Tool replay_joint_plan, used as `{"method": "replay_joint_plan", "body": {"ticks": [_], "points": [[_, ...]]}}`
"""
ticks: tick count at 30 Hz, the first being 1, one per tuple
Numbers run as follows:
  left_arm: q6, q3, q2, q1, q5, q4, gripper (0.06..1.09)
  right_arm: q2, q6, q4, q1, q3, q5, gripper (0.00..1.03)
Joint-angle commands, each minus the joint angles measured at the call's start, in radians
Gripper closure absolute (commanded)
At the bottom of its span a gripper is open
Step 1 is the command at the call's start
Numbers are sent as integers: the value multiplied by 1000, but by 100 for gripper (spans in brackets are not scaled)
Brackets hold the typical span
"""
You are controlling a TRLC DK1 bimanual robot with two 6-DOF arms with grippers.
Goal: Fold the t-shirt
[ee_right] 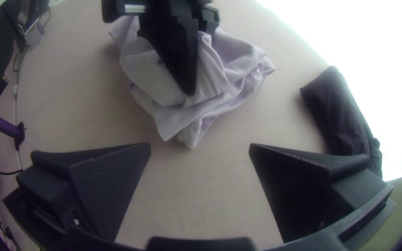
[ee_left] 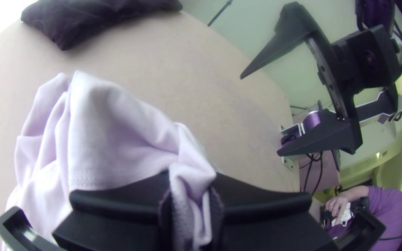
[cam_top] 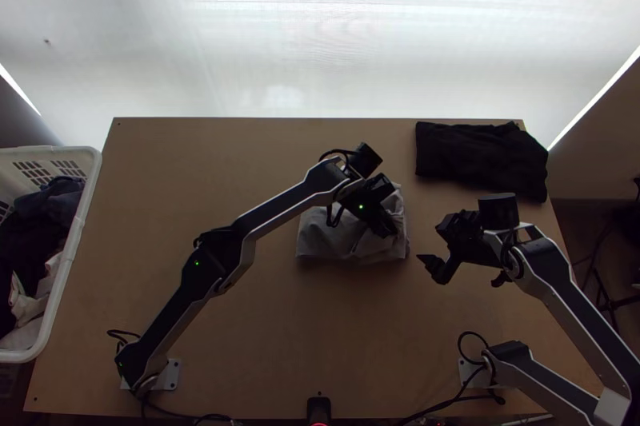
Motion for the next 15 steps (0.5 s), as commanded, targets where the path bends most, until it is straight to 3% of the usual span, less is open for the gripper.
{"method": "replay_joint_plan", "body": {"ticks": [1, 2, 12, 13, 15], "points": [[-12, 18, 31, -28, -11, 38, 21, -31, 12, 0, 2, -21, -2, 4], [-12, 18, 25, -30, -13, 37, 10, -33, 11, 0, 2, -21, -2, 4], [38, 14, -42, -19, -111, -97, 11, -25, 11, 25, 10, -17, -2, 4], [51, 10, -55, -18, -111, -110, 12, -22, 11, 29, 10, -17, -2, 4], [61, 0, -88, -16, -109, -120, 32, -15, 12, 45, 10, -20, 0, 4]]}}
